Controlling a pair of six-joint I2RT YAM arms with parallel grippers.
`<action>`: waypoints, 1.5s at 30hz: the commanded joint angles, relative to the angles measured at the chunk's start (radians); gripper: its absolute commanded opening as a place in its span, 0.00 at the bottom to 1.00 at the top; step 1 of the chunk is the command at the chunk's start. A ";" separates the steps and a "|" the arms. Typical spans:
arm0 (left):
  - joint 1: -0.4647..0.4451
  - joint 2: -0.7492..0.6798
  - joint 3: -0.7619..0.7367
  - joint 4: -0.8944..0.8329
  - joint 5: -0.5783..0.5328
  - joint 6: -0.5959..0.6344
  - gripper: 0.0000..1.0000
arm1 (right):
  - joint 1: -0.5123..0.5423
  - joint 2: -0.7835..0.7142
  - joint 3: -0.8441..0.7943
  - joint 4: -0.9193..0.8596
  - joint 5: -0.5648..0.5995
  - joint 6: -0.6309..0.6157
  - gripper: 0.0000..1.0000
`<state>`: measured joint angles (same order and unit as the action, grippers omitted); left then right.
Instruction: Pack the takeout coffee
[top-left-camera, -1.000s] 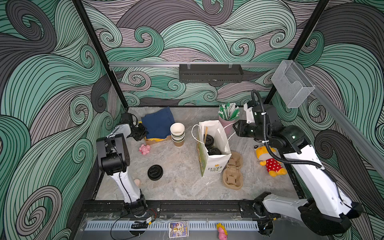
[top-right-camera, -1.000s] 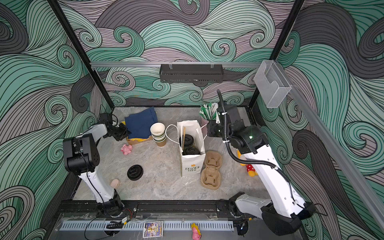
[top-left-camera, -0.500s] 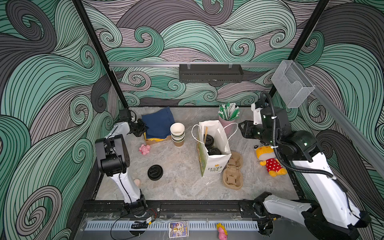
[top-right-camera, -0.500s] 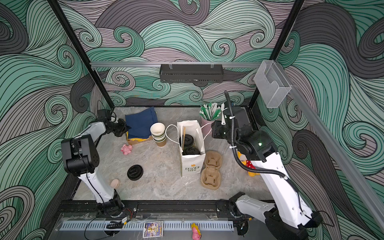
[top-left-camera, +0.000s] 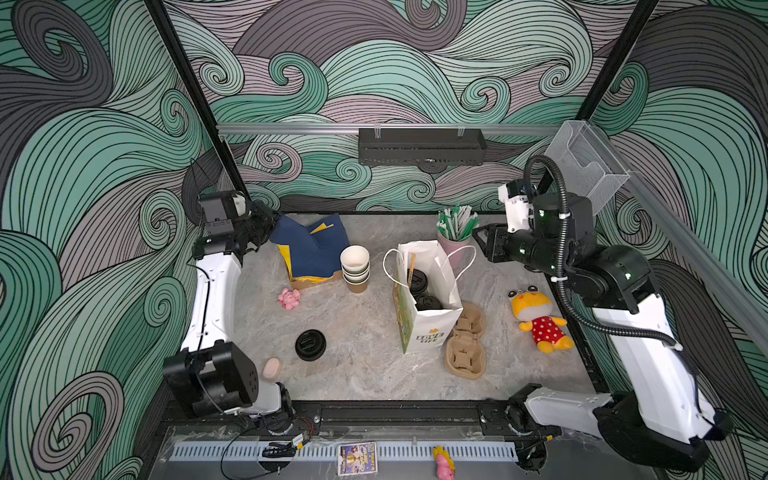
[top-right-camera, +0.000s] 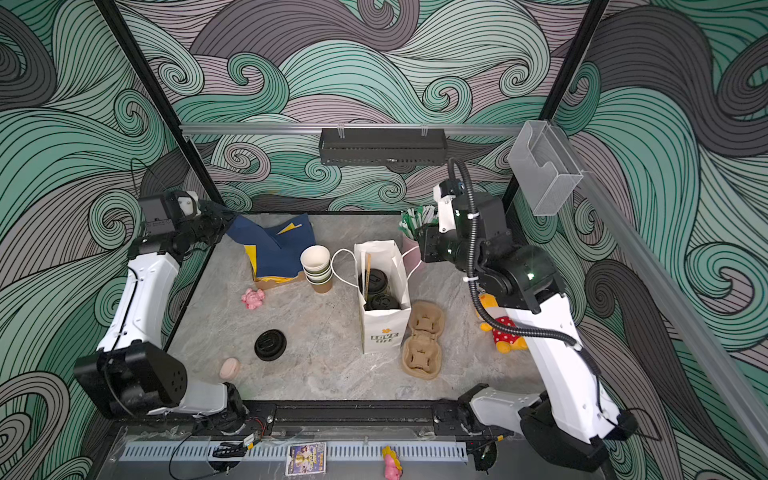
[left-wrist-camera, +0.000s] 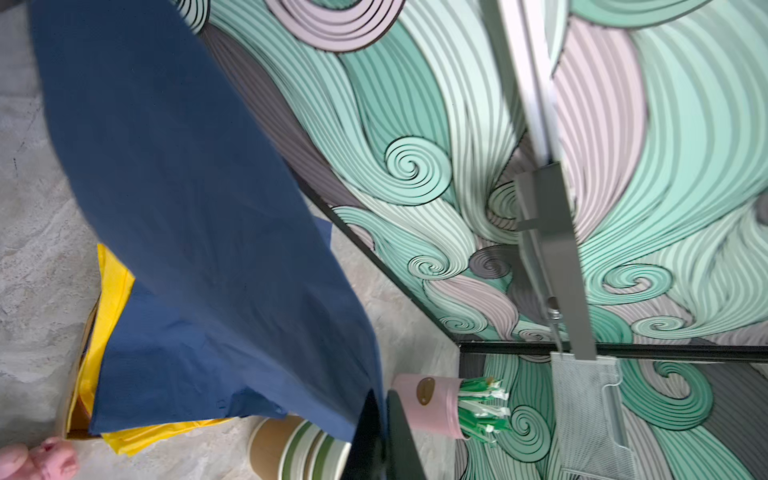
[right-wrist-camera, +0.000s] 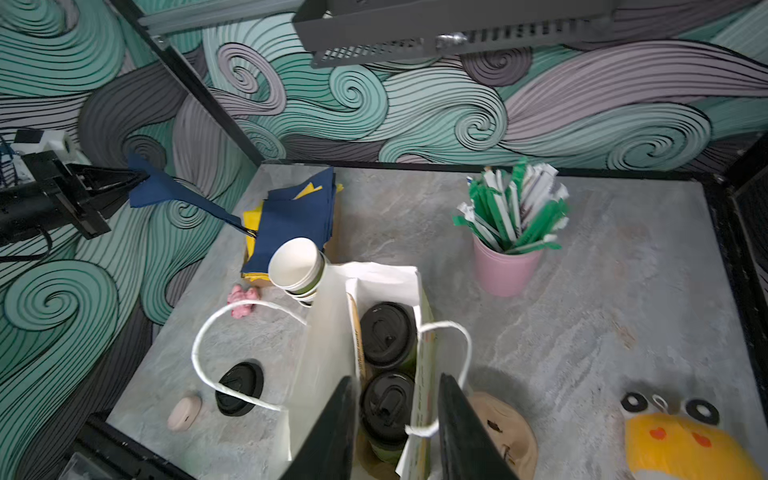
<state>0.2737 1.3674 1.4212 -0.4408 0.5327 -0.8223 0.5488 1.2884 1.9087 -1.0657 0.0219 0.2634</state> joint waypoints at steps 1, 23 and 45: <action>-0.006 -0.119 -0.025 -0.065 -0.039 -0.115 0.00 | 0.068 0.097 0.106 -0.016 -0.119 -0.145 0.35; -0.068 -0.656 -0.064 -0.584 0.011 -0.219 0.00 | 0.614 0.554 0.322 0.220 -0.141 -0.765 0.66; -0.067 -0.737 -0.004 -0.757 0.010 -0.243 0.00 | 0.648 0.595 0.205 0.382 -0.254 -0.612 0.07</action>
<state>0.2111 0.6415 1.3819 -1.1900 0.5358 -1.0519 1.1912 1.8828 2.1246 -0.7116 -0.1860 -0.3584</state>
